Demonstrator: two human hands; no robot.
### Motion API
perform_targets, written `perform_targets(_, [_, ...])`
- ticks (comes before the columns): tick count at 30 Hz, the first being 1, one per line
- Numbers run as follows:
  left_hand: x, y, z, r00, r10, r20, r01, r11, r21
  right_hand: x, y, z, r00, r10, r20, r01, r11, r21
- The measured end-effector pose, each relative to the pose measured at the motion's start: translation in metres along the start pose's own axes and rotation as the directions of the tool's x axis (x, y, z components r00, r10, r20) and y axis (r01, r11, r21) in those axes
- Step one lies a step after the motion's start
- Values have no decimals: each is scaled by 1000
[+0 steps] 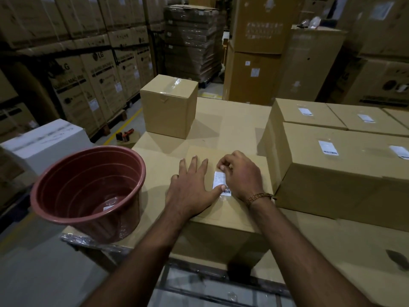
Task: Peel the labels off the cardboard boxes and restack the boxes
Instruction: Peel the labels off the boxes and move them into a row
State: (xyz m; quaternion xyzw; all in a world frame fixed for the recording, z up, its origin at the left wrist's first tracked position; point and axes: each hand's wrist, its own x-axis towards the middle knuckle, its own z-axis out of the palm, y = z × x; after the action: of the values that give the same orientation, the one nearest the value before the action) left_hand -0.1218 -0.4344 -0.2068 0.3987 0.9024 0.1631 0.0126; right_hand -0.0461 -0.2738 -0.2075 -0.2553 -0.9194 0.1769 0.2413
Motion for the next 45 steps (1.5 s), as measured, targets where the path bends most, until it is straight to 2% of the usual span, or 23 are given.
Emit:
perform_targets(23, [-1, 0, 1, 1000, -8, -18, 8, 1000, -25, -4, 1, -4, 995, -55, -89, 67, 988, 138])
perform_targets(27, [0, 1, 2, 1000, -4, -18, 3, 1000, -18, -6, 1, -7, 998, -20, -67, 36, 970, 239])
perform_targets(29, [0, 1, 2, 1000, -2, -16, 2, 1000, -19, -6, 2, -10, 999, 37, -33, -23, 937, 347])
perform_targets(32, [-2, 1, 1, 1000, -4, -13, 4, 1000, -30, -5, 9, -16, 986, 129, 109, -167, 832, 529])
perform_targets(36, [-2, 1, 0, 1000, -5, -8, 5, 1000, -26, 0, 14, -27, 940, 112, 323, -298, 733, 612])
perform_targets(38, [-2, 1, 0, 1000, -3, -3, 3, 1000, -24, 3, 12, -29, 925, 117, 361, -326, 733, 598])
perform_targets(43, [-2, 0, 0, 1000, -5, -4, 5, 1000, -19, 9, 8, -30, 923, 96, 372, -282, 825, 489])
perform_targets(45, [-2, 1, -1, 1000, -5, 3, 5, 1000, -16, 11, 6, -31, 920, 83, 382, -282, 817, 503])
